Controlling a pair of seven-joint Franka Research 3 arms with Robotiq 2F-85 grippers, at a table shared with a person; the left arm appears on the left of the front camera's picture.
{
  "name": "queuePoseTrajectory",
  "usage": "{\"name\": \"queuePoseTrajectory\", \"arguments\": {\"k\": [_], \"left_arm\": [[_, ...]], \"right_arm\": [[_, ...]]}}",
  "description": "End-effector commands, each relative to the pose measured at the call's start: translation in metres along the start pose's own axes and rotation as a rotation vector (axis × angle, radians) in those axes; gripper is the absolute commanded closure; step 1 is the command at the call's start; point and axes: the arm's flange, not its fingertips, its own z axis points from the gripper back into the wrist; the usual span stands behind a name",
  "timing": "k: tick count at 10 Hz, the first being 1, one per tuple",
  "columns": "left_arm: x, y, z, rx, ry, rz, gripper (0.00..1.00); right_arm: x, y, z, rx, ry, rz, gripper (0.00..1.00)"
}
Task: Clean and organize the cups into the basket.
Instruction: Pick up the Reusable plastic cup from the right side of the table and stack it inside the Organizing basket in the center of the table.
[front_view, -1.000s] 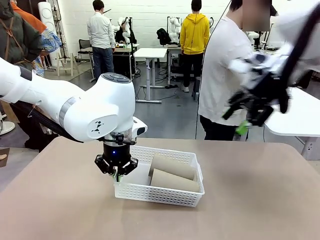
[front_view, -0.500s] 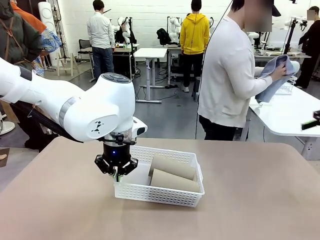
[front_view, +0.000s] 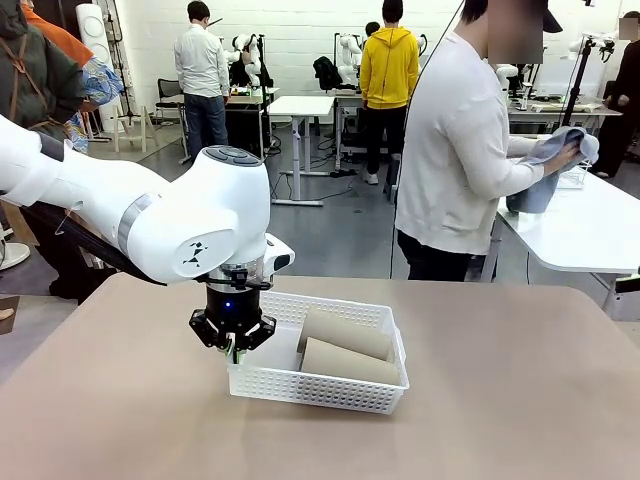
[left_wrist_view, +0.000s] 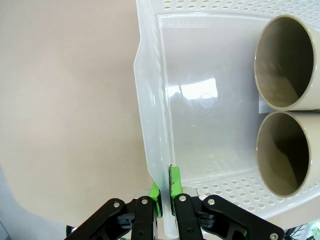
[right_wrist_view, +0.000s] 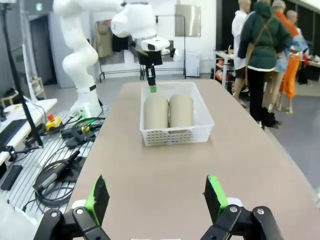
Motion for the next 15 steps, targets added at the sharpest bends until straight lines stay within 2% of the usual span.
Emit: {"name": "queuePoseTrajectory", "arguments": {"k": [1,3,4,15], "left_arm": [[-0.001,-0.002,0.001,0.005,-0.009,0.012,1.0],[-0.001,-0.002,0.001,0.005,-0.009,0.012,1.0],[-0.001,-0.002,0.001,0.005,-0.009,0.012,1.0],[-0.001,-0.002,0.001,0.005,-0.009,0.012,1.0]], "right_arm": [[-0.005,-0.008,-0.003,-0.018,-0.031,-0.029,0.0],[-0.002,-0.012,-0.015,-0.049,0.022,-0.071,0.0],[-0.014,-0.004,-0.002,-0.009,-0.012,-0.03,0.0],[-0.014,-0.004,-0.002,-0.009,-0.012,-0.03,0.0]]}}
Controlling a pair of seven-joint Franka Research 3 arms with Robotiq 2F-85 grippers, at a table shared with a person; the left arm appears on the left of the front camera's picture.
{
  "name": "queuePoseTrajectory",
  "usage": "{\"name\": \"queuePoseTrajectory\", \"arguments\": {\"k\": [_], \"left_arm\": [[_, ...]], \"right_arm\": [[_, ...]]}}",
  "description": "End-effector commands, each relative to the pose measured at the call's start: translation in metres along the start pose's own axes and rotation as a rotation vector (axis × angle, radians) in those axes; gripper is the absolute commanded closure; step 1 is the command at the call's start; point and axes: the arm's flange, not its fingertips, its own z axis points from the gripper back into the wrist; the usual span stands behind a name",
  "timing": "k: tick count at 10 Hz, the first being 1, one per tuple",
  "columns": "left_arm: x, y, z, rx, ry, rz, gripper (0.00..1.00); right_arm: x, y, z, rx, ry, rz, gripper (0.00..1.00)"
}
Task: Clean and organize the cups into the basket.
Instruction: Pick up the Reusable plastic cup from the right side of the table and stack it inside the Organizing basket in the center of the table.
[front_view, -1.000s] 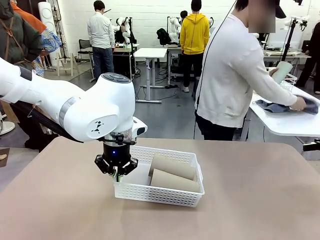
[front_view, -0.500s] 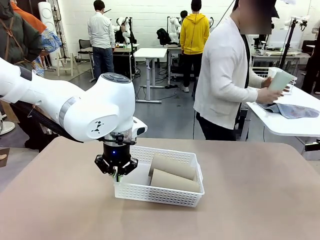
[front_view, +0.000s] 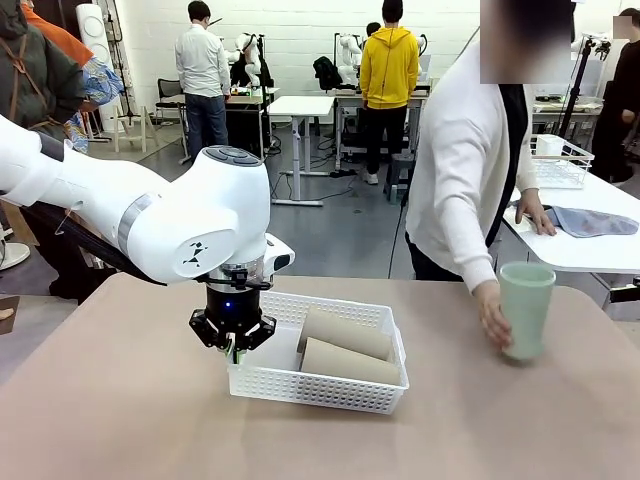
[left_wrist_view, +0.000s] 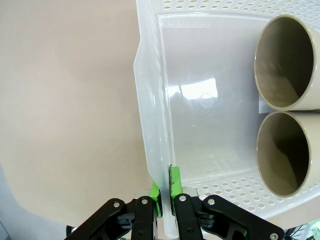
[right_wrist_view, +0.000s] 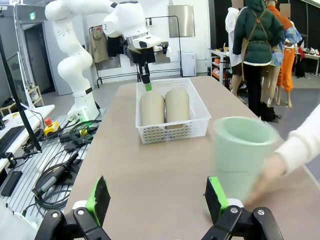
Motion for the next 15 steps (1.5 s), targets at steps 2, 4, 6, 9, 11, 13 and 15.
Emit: {"name": "queuePoseTrajectory", "arguments": {"k": [2,4,6,9,11,13,15], "left_arm": [[-0.001,-0.002,0.001,0.005,-0.009,0.012,1.0],[-0.001,-0.002,0.001,0.005,-0.009,0.012,1.0],[-0.001,-0.002,0.001,0.005,-0.009,0.012,1.0],[-0.001,-0.002,0.001,0.005,-0.009,0.012,1.0],[-0.001,-0.002,0.001,0.005,-0.009,0.012,1.0],[-0.001,-0.002,0.001,0.005,-0.009,0.012,1.0],[-0.001,-0.002,0.001,0.005,-0.009,0.012,1.0]], "right_arm": [[0.0,0.001,-0.001,0.008,-0.009,0.01,0.0],[0.0,0.001,-0.001,0.008,-0.009,0.01,0.0],[0.0,0.001,-0.001,0.008,-0.009,0.01,0.0],[-0.013,-0.013,0.001,0.023,0.018,-0.038,0.0],[-0.04,-0.032,0.009,-0.007,0.035,-0.078,0.0],[-0.065,-0.043,0.017,-0.003,0.055,-0.111,0.0],[-0.088,-0.053,0.018,-0.024,0.089,-0.129,0.0]]}}
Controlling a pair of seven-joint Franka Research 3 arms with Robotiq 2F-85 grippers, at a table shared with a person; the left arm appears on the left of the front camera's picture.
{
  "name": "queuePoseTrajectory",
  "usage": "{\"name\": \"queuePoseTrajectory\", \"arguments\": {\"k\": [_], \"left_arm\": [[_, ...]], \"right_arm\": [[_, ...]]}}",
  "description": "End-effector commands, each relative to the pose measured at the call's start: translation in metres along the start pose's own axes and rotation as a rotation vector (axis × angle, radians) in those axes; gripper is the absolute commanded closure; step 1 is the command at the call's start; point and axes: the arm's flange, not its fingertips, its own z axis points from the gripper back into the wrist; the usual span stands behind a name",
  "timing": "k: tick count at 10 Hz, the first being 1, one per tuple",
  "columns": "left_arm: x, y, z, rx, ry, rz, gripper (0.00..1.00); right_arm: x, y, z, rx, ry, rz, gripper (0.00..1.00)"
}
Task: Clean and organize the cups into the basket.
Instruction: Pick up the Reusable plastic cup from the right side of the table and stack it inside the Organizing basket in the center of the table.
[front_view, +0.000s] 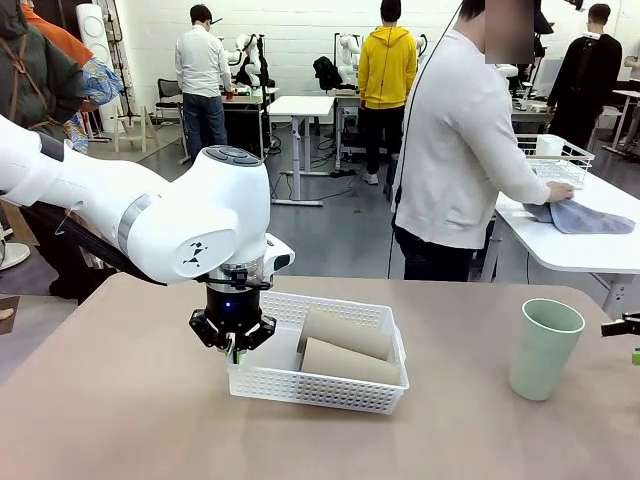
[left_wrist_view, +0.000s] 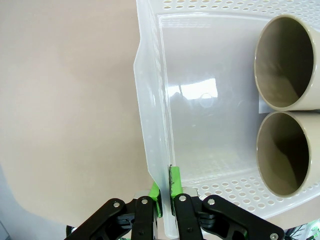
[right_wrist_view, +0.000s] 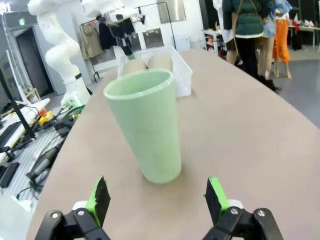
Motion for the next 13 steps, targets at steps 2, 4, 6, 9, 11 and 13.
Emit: {"name": "queuePoseTrajectory", "arguments": {"k": [2,4,6,9,11,13], "left_arm": [[-0.001,-0.002,0.002,0.005,-0.009,0.012,1.0],[-0.001,-0.002,0.002,0.005,-0.009,0.012,1.0],[-0.001,-0.002,0.002,0.005,-0.009,0.012,1.0],[-0.001,-0.002,0.002,0.005,-0.009,0.012,1.0],[-0.001,-0.002,0.002,0.005,-0.009,0.012,1.0],[-0.001,-0.002,0.002,0.005,-0.009,0.012,1.0]], "right_arm": [[-0.015,-0.024,-0.006,-0.018,0.036,-0.031,0.0],[-0.019,-0.035,-0.018,-0.001,0.035,-0.034,0.0],[-0.019,-0.039,-0.039,0.052,0.059,-0.014,0.0],[-0.012,-0.038,-0.068,0.121,0.083,0.047,0.0],[-0.012,-0.038,-0.084,0.162,0.111,0.066,0.0],[-0.011,-0.037,-0.096,0.207,0.13,0.103,0.0]]}}
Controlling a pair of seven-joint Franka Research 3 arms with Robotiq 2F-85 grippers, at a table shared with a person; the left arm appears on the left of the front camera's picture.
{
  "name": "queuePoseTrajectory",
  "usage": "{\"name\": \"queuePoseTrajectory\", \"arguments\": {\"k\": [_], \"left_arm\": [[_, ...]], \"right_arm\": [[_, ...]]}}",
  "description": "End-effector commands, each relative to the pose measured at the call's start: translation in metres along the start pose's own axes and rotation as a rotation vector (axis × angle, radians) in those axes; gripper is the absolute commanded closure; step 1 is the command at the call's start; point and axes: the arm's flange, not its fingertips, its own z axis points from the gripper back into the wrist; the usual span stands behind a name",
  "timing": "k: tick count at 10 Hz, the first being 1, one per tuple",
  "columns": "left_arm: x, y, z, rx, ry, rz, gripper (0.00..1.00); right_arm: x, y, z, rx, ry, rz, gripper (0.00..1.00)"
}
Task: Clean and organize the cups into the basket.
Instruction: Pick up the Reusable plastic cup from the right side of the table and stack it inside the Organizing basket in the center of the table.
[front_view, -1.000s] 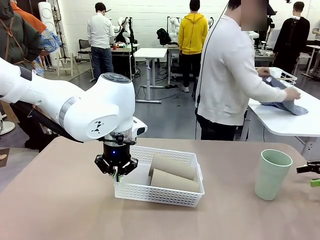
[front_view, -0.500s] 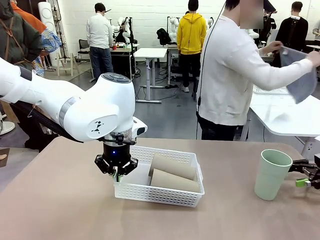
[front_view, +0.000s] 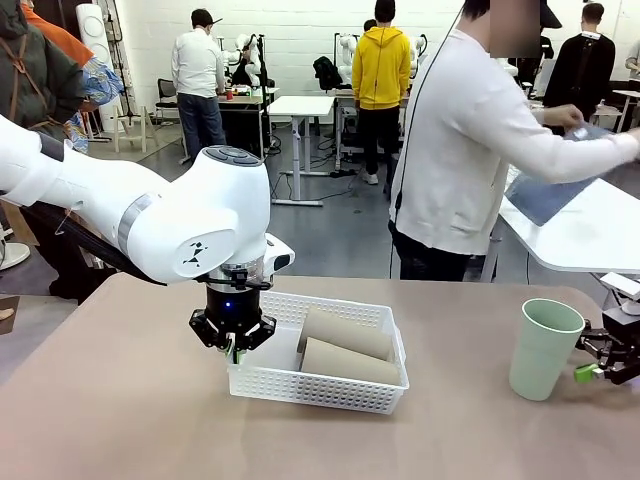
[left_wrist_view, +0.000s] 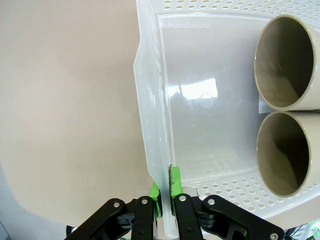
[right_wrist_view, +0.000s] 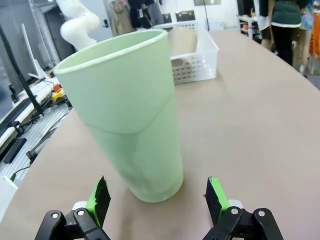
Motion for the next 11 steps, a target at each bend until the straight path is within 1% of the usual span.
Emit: {"name": "queuePoseTrajectory", "arguments": {"k": [1,7,9,11], "left_arm": [[-0.001,-0.002,0.001,0.005,-0.009,0.012,1.0],[-0.001,-0.002,0.001,0.005,-0.009,0.012,1.0],[-0.001,-0.002,0.001,0.005,-0.009,0.012,1.0],[-0.001,-0.002,0.001,0.005,-0.009,0.012,1.0]], "right_arm": [[0.0,0.004,-0.011,0.027,0.045,0.05,0.0],[0.006,0.002,-0.043,0.094,0.097,0.057,0.0],[0.012,-0.002,-0.055,0.117,0.1,0.067,0.0],[0.016,-0.002,-0.062,0.137,0.077,0.081,0.0]]}}
